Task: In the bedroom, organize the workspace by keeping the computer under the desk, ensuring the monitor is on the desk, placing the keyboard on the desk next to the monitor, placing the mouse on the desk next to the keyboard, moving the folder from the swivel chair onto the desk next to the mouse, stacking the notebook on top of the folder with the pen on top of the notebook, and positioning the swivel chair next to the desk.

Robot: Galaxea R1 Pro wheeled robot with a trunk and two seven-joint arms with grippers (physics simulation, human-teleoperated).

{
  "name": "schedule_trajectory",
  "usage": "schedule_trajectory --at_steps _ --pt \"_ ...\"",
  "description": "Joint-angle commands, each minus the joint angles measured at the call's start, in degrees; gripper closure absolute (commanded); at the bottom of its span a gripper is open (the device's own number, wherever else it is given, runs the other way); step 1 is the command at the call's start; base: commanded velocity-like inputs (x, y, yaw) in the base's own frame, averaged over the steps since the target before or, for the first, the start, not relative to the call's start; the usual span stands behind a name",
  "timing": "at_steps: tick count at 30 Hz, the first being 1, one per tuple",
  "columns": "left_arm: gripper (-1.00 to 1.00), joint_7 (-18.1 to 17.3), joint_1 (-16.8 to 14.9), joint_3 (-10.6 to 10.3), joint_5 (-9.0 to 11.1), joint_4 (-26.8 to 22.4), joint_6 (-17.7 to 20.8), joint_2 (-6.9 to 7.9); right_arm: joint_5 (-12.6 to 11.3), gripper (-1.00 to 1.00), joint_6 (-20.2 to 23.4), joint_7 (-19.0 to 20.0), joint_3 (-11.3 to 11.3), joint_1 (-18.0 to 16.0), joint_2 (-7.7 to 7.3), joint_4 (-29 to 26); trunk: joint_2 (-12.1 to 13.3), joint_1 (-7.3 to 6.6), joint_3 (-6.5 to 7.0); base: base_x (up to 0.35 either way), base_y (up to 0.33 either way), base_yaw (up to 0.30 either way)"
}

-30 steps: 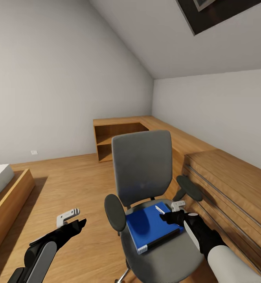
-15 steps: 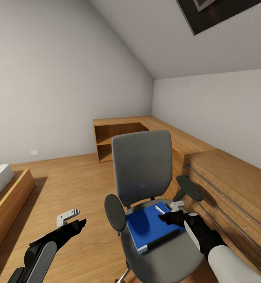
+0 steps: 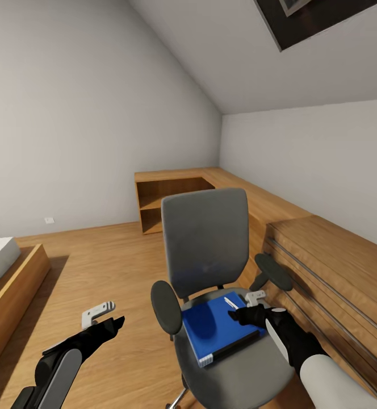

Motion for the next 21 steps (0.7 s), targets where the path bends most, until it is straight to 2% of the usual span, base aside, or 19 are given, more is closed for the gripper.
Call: schedule_trajectory --at_steps 1,21 --pt "-1.00 0.6 0.0 -0.1 0.6 -0.1 0.1 0.05 0.2 -1.00 0.3 0.1 0.2 0.0 -0.05 -0.1 0.0 -0.01 -0.06 0.000 0.000 0.000" --pt "-1.00 0.6 0.0 -0.1 0.6 0.0 0.2 0.05 0.1 -1.00 0.5 0.0 0.0 0.0 -0.05 0.0 0.0 -0.01 -0.06 0.000 0.000 0.036"
